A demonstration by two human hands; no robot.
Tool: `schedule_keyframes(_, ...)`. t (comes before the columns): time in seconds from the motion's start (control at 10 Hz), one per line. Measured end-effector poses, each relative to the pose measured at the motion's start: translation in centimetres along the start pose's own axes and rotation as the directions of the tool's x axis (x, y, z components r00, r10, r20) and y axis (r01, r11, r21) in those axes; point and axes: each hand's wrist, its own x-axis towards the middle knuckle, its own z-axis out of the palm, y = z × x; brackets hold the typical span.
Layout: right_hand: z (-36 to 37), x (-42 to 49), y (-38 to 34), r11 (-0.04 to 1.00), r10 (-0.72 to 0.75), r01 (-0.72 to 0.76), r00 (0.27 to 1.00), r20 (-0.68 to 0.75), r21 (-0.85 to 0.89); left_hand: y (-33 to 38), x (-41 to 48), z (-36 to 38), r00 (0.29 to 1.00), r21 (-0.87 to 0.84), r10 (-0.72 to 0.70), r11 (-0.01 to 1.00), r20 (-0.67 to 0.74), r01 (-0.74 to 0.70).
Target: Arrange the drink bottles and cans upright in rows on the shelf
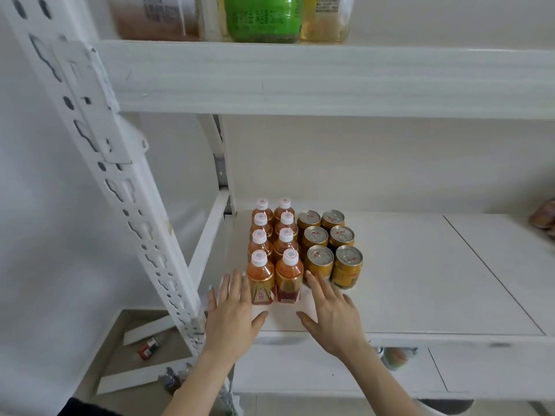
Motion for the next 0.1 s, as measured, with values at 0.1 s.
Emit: schedule_keyframes(0.1, -0.17, -1.52, 1.01, 0.991, 0.004, -0.012, 0.998, -0.059, -0.13, 0.9, -1.03, -0.36, 1.0, 0.053, 0.025, 0.998, -0.016, -0.024)
